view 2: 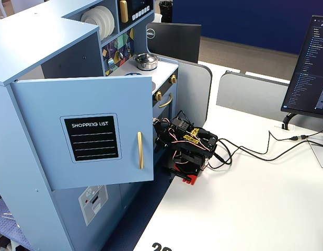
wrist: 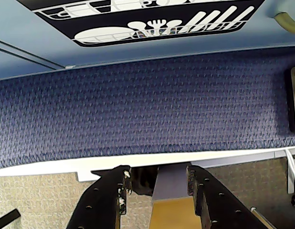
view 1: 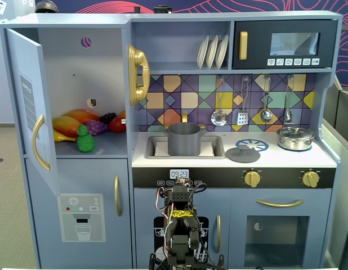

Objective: Pick up the green pineapple from the left cabinet and place it in the gray recipient

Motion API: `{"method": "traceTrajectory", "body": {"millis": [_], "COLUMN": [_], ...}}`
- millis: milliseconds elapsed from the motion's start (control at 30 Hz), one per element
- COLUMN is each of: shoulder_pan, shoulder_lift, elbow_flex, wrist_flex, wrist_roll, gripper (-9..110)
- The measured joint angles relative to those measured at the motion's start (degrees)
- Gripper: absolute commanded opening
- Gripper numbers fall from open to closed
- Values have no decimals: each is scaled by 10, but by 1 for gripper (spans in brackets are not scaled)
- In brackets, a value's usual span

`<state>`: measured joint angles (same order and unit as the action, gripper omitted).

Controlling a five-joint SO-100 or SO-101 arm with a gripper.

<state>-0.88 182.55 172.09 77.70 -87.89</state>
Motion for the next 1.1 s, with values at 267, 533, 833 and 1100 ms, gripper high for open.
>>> {"method": "traceTrajectory", "body": {"millis": [267, 533, 833, 1100], "shoulder_pan": [8, -28, -403, -522], "shoulder_lift": [0, 0, 14, -170], "elbow_flex": [0, 0, 4, -152], "wrist_flex": [0, 0, -436, -697], "wrist_roll": [0, -5, 76, -88], "gripper": [1, 0, 0, 1]}}
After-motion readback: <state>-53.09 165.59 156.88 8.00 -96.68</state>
